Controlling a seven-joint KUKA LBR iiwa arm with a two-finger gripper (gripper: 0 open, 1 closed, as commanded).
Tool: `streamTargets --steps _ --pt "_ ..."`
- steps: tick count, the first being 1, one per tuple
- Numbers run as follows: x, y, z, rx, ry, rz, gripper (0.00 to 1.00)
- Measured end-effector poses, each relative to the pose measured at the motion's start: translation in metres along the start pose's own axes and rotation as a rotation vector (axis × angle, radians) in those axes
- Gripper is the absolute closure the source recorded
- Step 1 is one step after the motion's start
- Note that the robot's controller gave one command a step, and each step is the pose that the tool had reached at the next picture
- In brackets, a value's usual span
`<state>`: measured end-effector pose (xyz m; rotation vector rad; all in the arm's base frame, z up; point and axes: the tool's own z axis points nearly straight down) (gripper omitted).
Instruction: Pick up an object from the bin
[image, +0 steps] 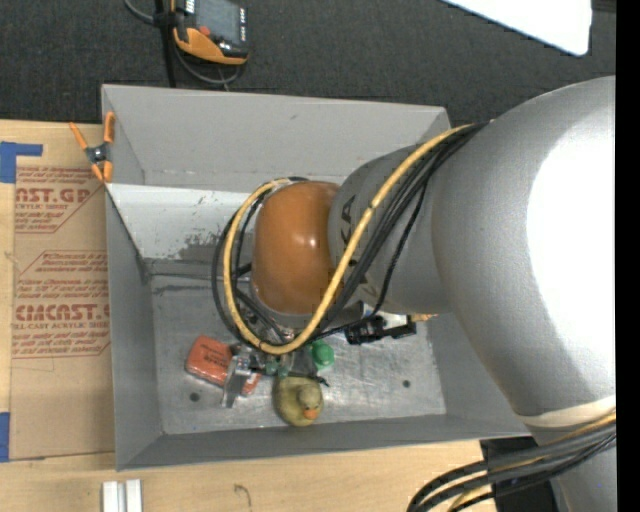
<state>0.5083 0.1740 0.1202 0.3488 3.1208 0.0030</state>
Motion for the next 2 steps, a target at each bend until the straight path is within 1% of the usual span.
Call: streamTargets --steps 1,2 --pt "0.0063 0.0037 0.0451 0.000 0.001 0.131 0.00" --pt "0.0061 0.0010 0.0500 -0.015 -0.015 0.263 1.00"
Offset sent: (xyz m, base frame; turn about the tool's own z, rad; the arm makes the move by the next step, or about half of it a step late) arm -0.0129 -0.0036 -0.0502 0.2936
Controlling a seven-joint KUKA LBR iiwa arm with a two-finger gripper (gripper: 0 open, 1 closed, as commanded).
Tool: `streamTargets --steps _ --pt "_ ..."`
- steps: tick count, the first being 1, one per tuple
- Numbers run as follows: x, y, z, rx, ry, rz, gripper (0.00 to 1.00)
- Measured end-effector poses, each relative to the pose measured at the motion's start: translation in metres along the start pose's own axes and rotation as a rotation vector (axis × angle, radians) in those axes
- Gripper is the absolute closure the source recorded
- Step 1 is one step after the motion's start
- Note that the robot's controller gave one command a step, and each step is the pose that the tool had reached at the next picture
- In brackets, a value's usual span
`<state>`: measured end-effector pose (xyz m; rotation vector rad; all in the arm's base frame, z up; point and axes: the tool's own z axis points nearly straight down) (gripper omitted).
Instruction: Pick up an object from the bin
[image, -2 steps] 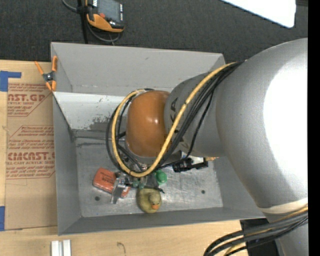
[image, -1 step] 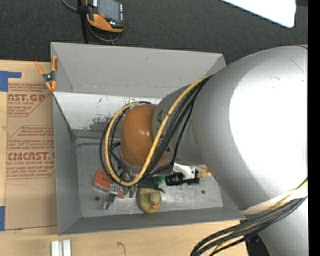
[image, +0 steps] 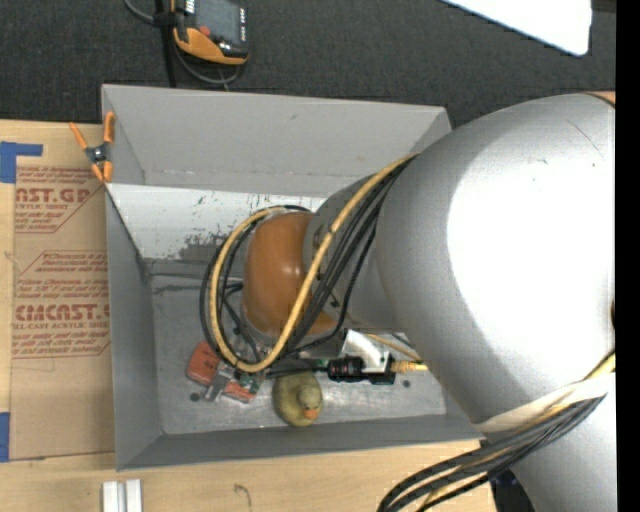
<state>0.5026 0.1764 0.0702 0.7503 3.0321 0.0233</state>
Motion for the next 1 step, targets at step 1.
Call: streamTargets --steps 1 --pt "0.0014 -0.0025 -0.0013 0.005 0.004 0.019 1.00"
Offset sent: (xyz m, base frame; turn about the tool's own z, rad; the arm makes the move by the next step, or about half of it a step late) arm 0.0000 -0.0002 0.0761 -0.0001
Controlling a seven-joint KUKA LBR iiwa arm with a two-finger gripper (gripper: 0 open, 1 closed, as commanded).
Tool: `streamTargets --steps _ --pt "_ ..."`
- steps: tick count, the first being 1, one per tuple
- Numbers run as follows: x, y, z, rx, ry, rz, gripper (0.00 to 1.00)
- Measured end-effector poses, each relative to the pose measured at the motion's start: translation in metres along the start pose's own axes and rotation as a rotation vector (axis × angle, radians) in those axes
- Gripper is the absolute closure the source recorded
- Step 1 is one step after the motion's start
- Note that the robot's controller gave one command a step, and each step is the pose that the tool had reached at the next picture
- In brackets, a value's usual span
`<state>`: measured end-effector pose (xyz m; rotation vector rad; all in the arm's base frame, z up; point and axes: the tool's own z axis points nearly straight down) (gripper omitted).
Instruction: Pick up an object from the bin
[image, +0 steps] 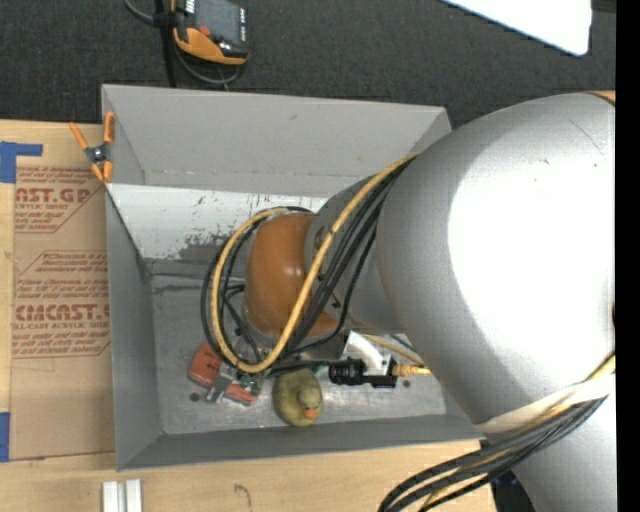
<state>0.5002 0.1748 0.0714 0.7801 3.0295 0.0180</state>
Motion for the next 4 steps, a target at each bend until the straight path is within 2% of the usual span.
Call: streamTargets --steps 1,2,4 --pt "0.002 -0.002 -0.005 0.012 0.010 0.011 1.00" --pt "0.003 -0.004 -0.025 0.020 0.016 0.003 1.00" --pt "0.002 -0.003 -0.059 0.014 0.010 0.003 1.00"
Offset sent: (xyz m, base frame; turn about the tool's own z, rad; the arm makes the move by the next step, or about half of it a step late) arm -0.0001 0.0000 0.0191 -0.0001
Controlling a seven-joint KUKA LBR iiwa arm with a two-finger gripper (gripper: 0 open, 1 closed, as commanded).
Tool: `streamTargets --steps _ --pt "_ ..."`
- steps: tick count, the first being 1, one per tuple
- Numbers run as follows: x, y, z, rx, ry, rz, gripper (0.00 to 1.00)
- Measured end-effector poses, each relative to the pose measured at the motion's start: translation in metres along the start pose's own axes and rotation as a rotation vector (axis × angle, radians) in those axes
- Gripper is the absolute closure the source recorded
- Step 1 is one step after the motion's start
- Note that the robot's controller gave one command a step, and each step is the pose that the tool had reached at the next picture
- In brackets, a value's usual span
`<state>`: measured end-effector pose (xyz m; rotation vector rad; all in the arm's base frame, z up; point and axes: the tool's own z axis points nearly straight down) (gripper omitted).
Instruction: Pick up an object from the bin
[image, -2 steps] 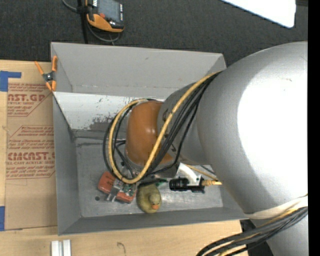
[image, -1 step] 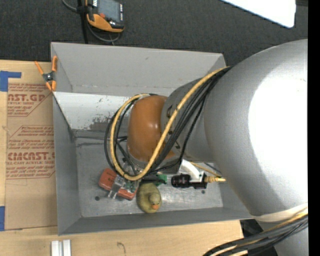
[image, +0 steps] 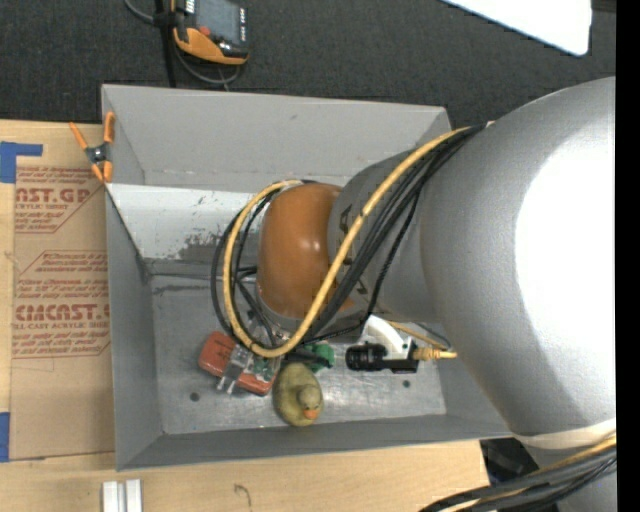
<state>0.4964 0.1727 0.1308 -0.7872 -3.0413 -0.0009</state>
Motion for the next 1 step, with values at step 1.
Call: streamTargets --steps 1 --pt "0.0008 -0.0006 -0.0106 0.004 0.004 0.000 1.00"
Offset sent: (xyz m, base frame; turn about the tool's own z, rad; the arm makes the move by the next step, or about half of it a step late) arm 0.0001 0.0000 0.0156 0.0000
